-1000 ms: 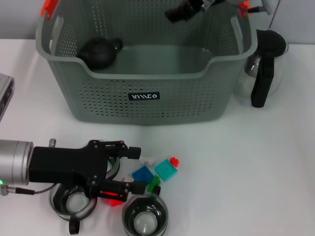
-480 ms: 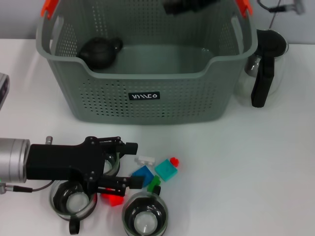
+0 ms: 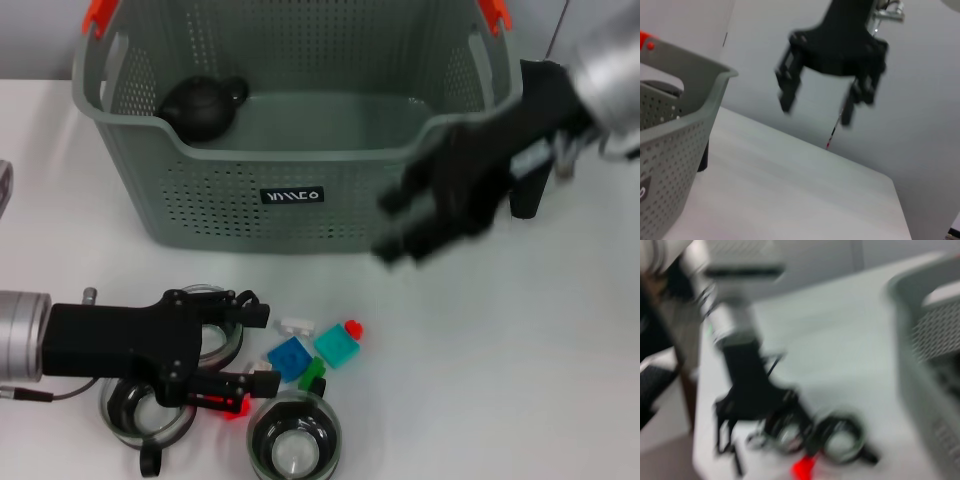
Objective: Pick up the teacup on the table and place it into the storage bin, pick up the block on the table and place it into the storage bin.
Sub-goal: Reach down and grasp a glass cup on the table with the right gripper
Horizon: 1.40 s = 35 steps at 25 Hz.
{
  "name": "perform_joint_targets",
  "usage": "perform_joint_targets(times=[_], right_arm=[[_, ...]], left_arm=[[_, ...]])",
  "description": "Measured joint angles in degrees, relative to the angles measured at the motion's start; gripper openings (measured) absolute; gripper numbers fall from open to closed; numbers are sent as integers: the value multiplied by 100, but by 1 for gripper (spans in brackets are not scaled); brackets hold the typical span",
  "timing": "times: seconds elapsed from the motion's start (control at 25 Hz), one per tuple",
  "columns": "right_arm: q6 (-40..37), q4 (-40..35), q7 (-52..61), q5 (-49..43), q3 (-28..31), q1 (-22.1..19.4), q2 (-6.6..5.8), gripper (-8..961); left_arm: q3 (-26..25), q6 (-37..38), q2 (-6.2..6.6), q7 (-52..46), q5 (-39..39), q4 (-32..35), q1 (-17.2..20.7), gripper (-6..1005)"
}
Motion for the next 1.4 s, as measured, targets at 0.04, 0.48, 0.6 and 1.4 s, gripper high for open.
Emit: perform_joint_targets(times=[0.04, 0.48, 0.6, 1.4], right_arm=[[-34, 5, -21, -78, -166, -3, 36, 643], [-329, 10, -101, -236, -1451, 57, 369, 643], [-300, 13, -120, -44, -1787, 65, 369, 644], [1023, 581, -832, 740, -3722, 111, 429, 644]], left_arm=[[-20, -5, 4, -5, 40, 1, 3, 875], [-381, 21, 31, -3, 360, 259, 215, 875], [-417, 23, 32, 20, 363, 335, 291, 875], [-655, -56, 34, 30, 362, 362, 347, 875]])
